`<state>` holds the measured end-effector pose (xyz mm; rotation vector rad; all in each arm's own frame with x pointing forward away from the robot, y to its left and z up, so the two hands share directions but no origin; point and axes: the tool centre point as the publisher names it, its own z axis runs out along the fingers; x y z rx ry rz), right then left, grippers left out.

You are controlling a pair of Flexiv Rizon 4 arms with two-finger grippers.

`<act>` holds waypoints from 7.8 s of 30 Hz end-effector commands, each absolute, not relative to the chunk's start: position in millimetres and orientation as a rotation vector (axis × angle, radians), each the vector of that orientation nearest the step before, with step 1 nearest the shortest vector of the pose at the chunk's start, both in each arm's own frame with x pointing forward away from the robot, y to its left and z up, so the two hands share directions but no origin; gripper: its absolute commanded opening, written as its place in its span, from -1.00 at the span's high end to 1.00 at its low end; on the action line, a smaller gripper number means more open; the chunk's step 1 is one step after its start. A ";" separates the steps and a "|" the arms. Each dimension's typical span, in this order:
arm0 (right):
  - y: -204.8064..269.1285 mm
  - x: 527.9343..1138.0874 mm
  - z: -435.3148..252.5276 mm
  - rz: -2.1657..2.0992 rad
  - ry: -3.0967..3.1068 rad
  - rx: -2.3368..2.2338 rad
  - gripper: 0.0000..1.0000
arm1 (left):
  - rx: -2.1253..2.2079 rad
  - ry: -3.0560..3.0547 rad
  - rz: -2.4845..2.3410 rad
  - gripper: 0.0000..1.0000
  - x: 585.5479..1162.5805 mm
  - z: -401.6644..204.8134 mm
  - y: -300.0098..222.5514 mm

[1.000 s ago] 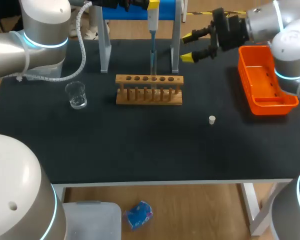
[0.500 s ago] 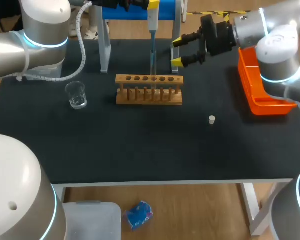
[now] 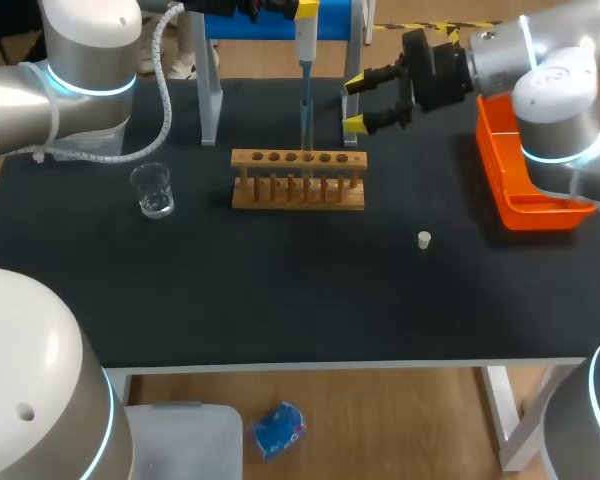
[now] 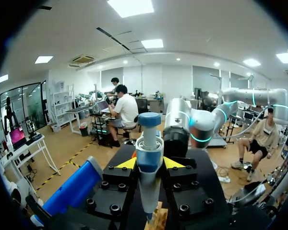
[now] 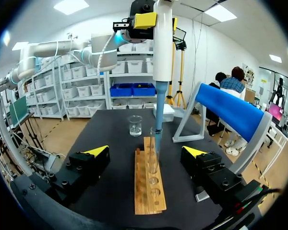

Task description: Invert the test tube, pick up the pipette, mount the tip to pipette, aspirate from beaker and dispense into the tube, eject the tip, return the pipette, and cap with the stopper.

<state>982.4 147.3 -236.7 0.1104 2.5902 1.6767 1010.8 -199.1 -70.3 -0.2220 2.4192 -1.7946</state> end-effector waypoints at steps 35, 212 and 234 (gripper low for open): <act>147.4 982.5 -237.3 1.676 2.590 0.110 -1.00 | -0.188 2.388 -1.767 1.00 1001.8 -51.4 -203.6; 141.1 977.4 -230.7 1.664 2.594 0.082 -1.00 | -0.219 2.375 -1.704 1.00 836.7 -104.3 -197.4; 111.7 833.4 -203.6 2.015 2.400 -0.042 -1.00 | -0.219 2.375 -1.704 1.00 836.7 -104.3 -197.4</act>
